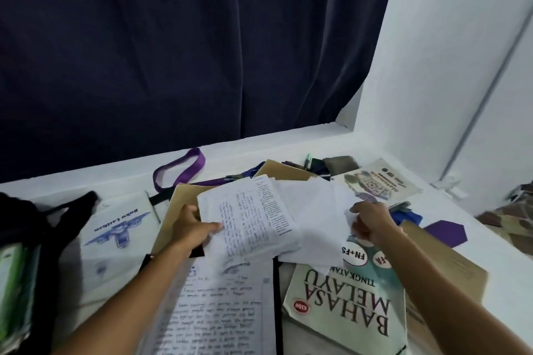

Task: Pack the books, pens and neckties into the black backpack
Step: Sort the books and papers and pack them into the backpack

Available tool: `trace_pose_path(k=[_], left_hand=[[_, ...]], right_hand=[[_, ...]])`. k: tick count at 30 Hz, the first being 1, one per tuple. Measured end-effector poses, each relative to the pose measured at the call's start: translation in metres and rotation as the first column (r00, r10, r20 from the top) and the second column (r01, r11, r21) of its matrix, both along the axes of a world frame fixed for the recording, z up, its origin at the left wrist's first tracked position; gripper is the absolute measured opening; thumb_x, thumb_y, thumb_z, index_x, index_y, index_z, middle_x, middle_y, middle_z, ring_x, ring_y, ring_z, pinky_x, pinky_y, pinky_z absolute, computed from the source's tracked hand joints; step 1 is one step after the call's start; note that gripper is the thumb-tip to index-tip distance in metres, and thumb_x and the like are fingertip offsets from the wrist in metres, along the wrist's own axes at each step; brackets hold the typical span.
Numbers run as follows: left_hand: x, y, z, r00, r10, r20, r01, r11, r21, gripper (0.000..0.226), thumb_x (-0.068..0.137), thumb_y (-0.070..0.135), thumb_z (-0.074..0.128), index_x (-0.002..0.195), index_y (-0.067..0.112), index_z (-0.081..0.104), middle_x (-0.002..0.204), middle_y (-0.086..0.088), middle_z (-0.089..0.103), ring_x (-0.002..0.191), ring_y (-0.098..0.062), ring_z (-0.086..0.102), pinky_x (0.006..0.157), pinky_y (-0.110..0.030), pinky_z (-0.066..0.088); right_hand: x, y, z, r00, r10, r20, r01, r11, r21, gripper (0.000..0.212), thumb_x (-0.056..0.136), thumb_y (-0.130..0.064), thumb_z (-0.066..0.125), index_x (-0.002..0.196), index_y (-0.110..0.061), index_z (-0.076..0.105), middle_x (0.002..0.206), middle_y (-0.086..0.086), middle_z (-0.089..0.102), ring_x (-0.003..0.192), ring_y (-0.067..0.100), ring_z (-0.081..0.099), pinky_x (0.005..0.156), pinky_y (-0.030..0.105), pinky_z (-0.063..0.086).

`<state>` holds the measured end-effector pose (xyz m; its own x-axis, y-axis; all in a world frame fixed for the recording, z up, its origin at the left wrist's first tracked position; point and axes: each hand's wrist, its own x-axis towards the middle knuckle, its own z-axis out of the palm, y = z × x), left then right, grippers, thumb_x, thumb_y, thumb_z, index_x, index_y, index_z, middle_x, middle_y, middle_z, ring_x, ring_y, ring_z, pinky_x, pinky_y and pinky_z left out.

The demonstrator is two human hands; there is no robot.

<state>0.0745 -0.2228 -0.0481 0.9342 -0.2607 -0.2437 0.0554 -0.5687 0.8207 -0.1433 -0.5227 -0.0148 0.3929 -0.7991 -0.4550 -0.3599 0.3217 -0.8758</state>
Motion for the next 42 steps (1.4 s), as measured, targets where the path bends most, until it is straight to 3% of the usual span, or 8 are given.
trace_pose_path(k=[7,12,17,20,25,31,36,42], left_hand=[[-0.019,-0.043,0.011,0.998,-0.042,0.044,0.044,0.998,-0.053,0.064,0.068,0.004,0.086,0.120,0.013,0.049,0.106,-0.009,0.062,0.071,-0.013,0.061,0.050,-0.022,0.047],[-0.025,-0.067,0.008,0.988,-0.126,0.093,0.130,0.991,-0.040,0.067,0.066,0.009,0.088,0.123,0.014,0.053,0.114,-0.008,0.059,0.100,-0.021,0.059,0.069,-0.024,0.047],[-0.042,-0.086,0.004,0.967,-0.222,0.127,0.235,0.967,-0.095,0.052,0.071,0.005,0.082,0.117,0.011,0.057,0.109,-0.005,0.059,0.091,-0.013,0.057,0.067,-0.014,0.045],[-0.052,-0.093,0.002,0.945,-0.273,0.177,0.289,0.955,-0.071,0.040,0.073,0.004,0.079,0.108,0.013,0.061,0.101,0.002,0.057,0.087,-0.007,0.051,0.067,-0.008,0.041],[-0.056,-0.097,0.002,0.986,-0.071,0.153,0.100,0.976,-0.193,0.041,0.070,0.000,0.078,0.104,0.011,0.060,0.088,0.004,0.052,0.081,-0.014,0.051,0.061,-0.017,0.041],[-0.062,-0.105,0.007,0.992,0.082,-0.092,-0.111,0.914,-0.389,0.055,0.070,0.003,0.081,0.116,0.015,0.053,0.108,-0.003,0.059,0.096,-0.017,0.058,0.071,-0.026,0.046],[-0.065,-0.113,0.014,0.971,-0.011,-0.238,-0.095,0.898,-0.430,0.041,0.071,0.002,0.082,0.107,0.007,0.063,0.103,-0.007,0.070,0.092,-0.023,0.068,0.086,-0.037,0.055],[-0.076,-0.120,0.044,0.958,-0.212,-0.193,0.060,0.807,-0.588,0.027,0.079,-0.009,0.071,0.097,0.011,0.070,0.107,-0.009,0.074,0.095,-0.024,0.071,0.084,-0.038,0.056]], right_hand=[[0.012,-0.006,-0.001,0.994,0.102,-0.038,-0.105,0.989,-0.105,0.015,0.085,0.001,0.056,0.072,-0.001,0.051,0.060,0.015,0.048,0.047,0.022,0.043,0.047,0.025,0.033],[0.023,0.001,-0.002,0.985,0.174,0.014,-0.171,0.976,-0.132,0.015,0.086,0.001,0.053,0.074,-0.008,0.056,0.071,0.008,0.053,0.059,0.018,0.049,0.057,0.028,0.043],[0.035,0.016,0.000,0.983,0.131,0.130,-0.125,0.991,-0.054,0.027,0.087,0.010,0.049,0.113,0.018,0.052,0.078,0.027,0.047,0.068,0.026,0.047,0.063,0.035,0.038],[0.037,0.019,-0.003,0.980,0.108,0.167,-0.107,0.994,-0.012,0.036,0.086,0.010,0.051,0.121,0.004,0.053,0.093,0.025,0.055,0.075,0.030,0.049,0.068,0.038,0.038],[0.031,0.013,-0.008,0.974,0.102,0.200,-0.117,0.991,0.062,0.013,0.079,0.007,0.064,0.090,0.006,0.056,0.076,0.018,0.049,0.067,0.030,0.046,0.063,0.037,0.039],[0.020,0.020,0.000,0.925,0.201,0.322,-0.294,0.916,0.274,0.028,0.082,0.006,0.067,0.108,0.013,0.059,0.100,0.029,0.070,0.088,0.047,0.069,0.080,0.053,0.056],[0.020,0.023,-0.004,0.905,0.230,0.358,-0.320,0.922,0.218,0.034,0.082,0.018,0.060,0.114,0.005,0.060,0.105,0.027,0.070,0.093,0.046,0.068,0.088,0.060,0.051],[0.006,0.015,0.027,0.809,0.269,0.522,-0.337,0.941,0.037,0.029,0.084,0.016,0.056,0.106,-0.001,0.064,0.112,0.021,0.069,0.106,0.042,0.064,0.095,0.063,0.046]])
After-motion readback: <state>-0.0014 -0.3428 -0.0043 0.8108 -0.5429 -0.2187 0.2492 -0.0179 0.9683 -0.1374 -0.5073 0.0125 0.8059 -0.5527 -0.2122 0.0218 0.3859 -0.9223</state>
